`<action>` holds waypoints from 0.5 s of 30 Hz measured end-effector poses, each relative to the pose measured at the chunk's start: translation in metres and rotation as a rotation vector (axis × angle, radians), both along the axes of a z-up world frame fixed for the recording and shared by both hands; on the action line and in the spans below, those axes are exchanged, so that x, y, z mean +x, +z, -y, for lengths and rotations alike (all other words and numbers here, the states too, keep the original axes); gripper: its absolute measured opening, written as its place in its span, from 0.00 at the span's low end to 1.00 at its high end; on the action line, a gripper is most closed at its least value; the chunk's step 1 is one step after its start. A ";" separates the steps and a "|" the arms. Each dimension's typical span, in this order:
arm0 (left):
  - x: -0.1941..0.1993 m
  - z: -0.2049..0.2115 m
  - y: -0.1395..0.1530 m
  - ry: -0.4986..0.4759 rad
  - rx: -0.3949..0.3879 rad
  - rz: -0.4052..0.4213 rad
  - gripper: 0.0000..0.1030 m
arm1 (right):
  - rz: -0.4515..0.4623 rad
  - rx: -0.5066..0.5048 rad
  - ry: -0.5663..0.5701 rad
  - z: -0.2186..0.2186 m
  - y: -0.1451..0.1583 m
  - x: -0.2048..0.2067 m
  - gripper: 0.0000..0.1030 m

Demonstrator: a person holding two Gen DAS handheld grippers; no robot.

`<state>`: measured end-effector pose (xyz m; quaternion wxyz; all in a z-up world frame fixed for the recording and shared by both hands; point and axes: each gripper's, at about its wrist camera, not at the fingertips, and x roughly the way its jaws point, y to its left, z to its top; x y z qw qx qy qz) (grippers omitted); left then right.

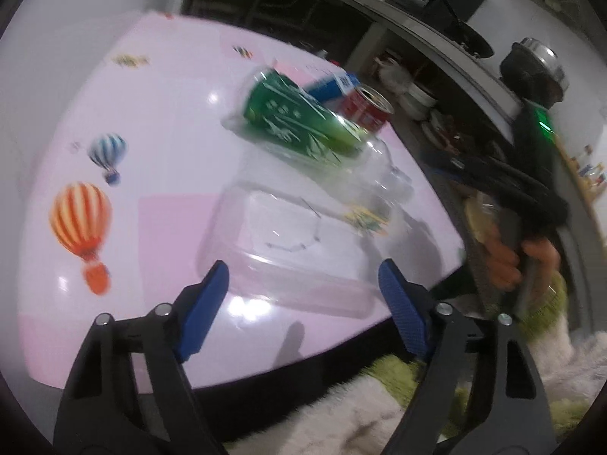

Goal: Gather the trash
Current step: 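Move the left gripper to the clear plastic tray while the right gripper approaches the green bottle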

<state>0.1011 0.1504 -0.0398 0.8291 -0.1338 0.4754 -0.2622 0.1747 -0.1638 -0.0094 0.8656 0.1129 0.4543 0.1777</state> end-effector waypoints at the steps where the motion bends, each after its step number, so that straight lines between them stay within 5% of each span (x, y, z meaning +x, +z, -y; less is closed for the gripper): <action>1: 0.000 0.002 -0.004 -0.017 -0.027 -0.023 0.68 | -0.011 -0.008 0.022 -0.005 -0.004 0.011 0.78; 7: 0.001 0.017 -0.024 -0.065 -0.140 -0.121 0.62 | -0.073 -0.027 0.148 -0.028 -0.021 0.051 0.78; 9: 0.004 0.019 -0.031 -0.051 -0.166 -0.151 0.58 | -0.106 -0.012 0.161 -0.032 -0.028 0.058 0.68; 15: 0.007 0.011 -0.027 0.020 -0.147 -0.124 0.55 | -0.159 0.036 0.143 -0.038 -0.032 0.048 0.64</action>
